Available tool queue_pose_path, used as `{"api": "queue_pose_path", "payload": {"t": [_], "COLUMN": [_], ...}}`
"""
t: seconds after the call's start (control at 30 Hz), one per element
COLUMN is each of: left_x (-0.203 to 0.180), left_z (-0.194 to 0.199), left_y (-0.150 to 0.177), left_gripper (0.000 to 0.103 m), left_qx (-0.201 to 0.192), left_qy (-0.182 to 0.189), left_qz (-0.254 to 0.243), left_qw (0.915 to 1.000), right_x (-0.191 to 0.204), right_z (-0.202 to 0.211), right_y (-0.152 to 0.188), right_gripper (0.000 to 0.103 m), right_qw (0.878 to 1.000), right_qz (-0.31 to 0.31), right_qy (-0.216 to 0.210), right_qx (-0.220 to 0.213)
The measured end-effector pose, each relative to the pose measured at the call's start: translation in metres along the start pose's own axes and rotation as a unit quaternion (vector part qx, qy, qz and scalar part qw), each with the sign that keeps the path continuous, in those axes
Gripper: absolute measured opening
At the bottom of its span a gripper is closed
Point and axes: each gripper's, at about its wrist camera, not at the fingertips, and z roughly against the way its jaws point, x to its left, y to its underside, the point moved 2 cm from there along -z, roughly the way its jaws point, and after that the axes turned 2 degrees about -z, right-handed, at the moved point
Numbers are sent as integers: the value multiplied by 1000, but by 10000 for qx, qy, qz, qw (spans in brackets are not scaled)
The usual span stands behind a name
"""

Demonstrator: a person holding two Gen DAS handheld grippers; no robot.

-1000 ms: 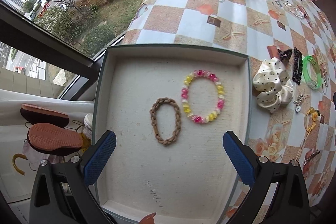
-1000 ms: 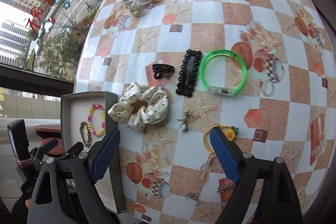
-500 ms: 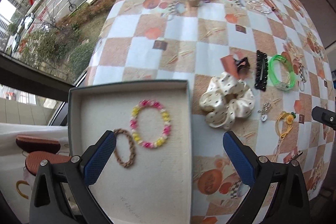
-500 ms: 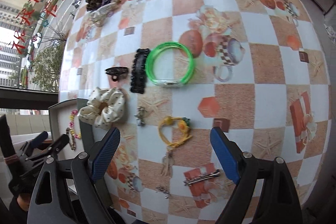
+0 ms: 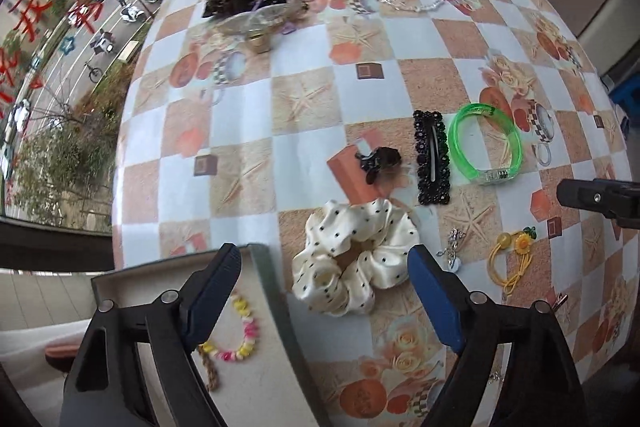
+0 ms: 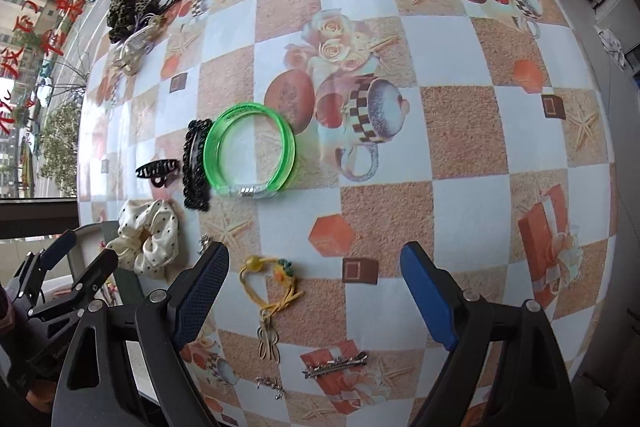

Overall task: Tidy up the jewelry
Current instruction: 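Grasp the polka-dot scrunchie with the left tool while the right tool grasps the green bangle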

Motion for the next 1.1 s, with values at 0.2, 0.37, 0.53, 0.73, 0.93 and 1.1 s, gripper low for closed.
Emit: {"api": "queue_pose_path", "payload": {"t": [0.2, 0.37, 0.53, 0.73, 0.93, 1.1], "left_x": [-8, -9, -11, -12, -10, -20], "left_z": [-26, -50, -68, -78, -72, -65], "left_y": [-10, -11, -10, -11, -1, -1], "left_gripper": [89, 89, 89, 89, 67, 26], "left_qx": [171, 427, 618, 635, 637, 643], "left_qy": [26, 132, 225, 309, 573, 643], "left_qz": [-266, -251, -261, -180, -83, -177], "left_qw": [9995, 9987, 9975, 9973, 9963, 9957], "right_x": [9, 17, 22, 50, 75, 88], "right_z": [-21, -36, -50, -59, -62, -64], "right_y": [-20, -32, -38, -41, -34, -33], "right_gripper": [89, 89, 89, 82, 56, 38], "right_qw": [9998, 9993, 9979, 9899, 9836, 9847], "right_qz": [130, 195, 284, 808, 1254, 1243], "right_qy": [153, 324, 574, 1144, 1240, 1180], "right_qx": [55, 37, -29, -233, -366, -319]}}
